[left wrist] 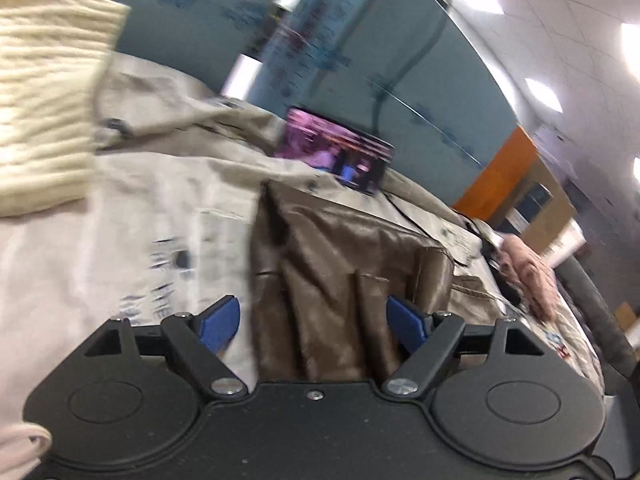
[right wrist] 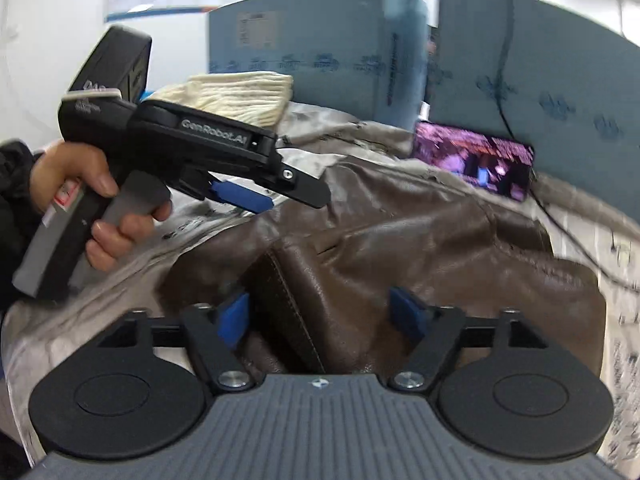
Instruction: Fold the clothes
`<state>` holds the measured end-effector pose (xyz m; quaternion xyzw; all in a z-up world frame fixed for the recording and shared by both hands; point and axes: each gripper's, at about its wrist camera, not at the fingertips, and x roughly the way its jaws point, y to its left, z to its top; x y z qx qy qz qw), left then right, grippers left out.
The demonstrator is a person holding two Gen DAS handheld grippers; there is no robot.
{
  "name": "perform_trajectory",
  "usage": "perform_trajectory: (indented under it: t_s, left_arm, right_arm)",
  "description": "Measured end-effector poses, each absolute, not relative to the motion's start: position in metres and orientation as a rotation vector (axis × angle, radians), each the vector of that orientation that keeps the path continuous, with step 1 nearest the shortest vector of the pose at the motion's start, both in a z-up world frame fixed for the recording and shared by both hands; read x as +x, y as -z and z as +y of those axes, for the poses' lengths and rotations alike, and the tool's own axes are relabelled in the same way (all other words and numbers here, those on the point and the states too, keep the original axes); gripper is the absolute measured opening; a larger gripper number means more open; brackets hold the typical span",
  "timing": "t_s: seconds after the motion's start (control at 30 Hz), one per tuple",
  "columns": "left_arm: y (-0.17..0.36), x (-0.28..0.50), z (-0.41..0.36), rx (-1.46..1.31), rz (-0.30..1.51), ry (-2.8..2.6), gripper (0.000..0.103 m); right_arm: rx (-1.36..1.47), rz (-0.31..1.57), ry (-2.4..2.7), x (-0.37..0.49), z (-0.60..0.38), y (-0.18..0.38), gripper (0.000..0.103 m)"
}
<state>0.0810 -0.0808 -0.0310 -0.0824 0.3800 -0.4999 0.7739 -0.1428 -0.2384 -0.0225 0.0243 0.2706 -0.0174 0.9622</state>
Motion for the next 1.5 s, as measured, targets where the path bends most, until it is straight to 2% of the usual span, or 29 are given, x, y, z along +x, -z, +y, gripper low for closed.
perform_trajectory:
  t_s: [0.03, 0.1, 0.13, 0.3, 0.33, 0.37, 0.5, 0.53, 0.57, 0.73, 0.93, 1.13, 1.23, 1.3, 1.33, 1.37, 1.4, 1.5]
  left_arm:
    - [0.033, 0.083, -0.087, -0.176, 0.828, 1.097, 0.08]
    - [0.033, 0.087, -0.091, -0.178, 0.815, 1.096, 0.08]
    - [0.033, 0.088, -0.092, -0.187, 0.815, 1.098, 0.08]
    - [0.037, 0.101, -0.096, -0.243, 0.809, 1.103, 0.077]
    - [0.037, 0.101, -0.1, -0.221, 0.803, 1.096, 0.066]
    - [0.037, 0.101, -0.103, -0.198, 0.797, 1.09, 0.049]
    - [0.036, 0.092, -0.113, -0.096, 0.736, 1.07, 0.026]
    - [0.034, 0.089, -0.112, -0.092, 0.715, 1.067, 0.018]
    - [0.031, 0.087, -0.11, -0.089, 0.69, 1.062, 0.014]
    - [0.019, 0.077, -0.1, -0.066, 0.588, 0.995, 0.01]
    - [0.004, 0.095, -0.074, -0.097, 0.557, 0.908, 0.009]
    - [0.016, 0.103, -0.084, -0.089, 0.619, 0.952, 0.011]
    - [0.026, 0.098, -0.095, -0.081, 0.655, 0.983, 0.018]
    - [0.028, 0.096, -0.098, -0.071, 0.676, 0.98, 0.026]
    - [0.027, 0.095, -0.098, -0.069, 0.677, 0.974, 0.036]
    - [0.027, 0.095, -0.098, -0.068, 0.677, 0.968, 0.047]
    - [0.027, 0.094, -0.097, -0.067, 0.677, 0.962, 0.051]
    - [0.025, 0.099, -0.091, -0.111, 0.676, 0.947, 0.061]
  right_arm:
    - [0.08, 0.535, 0.058, -0.145, -0.241, 0.022, 0.032]
    - [0.123, 0.491, 0.097, -0.154, -0.245, 0.019, 0.014]
    - [0.144, 0.458, 0.112, -0.16, -0.247, 0.014, 0.011]
    - [0.229, 0.249, 0.179, -0.199, -0.261, -0.016, 0.005]
    - [0.244, 0.209, 0.206, -0.207, -0.265, -0.023, 0.005]
    - [0.264, 0.17, 0.235, -0.216, -0.271, -0.028, 0.005]
    - [0.312, 0.031, 0.364, -0.251, -0.293, -0.047, 0.005]
    - [0.312, 0.007, 0.399, -0.257, -0.298, -0.051, 0.005]
    - [0.314, -0.011, 0.427, -0.261, -0.305, -0.055, 0.005]
    - [0.347, -0.091, 0.51, -0.261, -0.337, -0.077, 0.004]
    - [0.456, -0.19, 0.551, -0.257, -0.361, -0.088, 0.004]
    - [0.52, -0.182, 0.653, -0.288, -0.374, -0.048, 0.004]
    - [0.578, -0.109, 0.743, -0.316, -0.383, -0.019, 0.004]
    - [0.632, -0.044, 0.791, -0.332, -0.39, -0.001, 0.004]
    - [0.653, -0.018, 0.803, -0.339, -0.393, 0.007, 0.006]
    - [0.655, 0.009, 0.812, -0.344, -0.395, 0.011, 0.011]
    - [0.644, 0.035, 0.834, -0.347, -0.397, 0.012, 0.017]
    - [0.583, 0.067, 0.934, -0.352, -0.401, 0.007, 0.064]
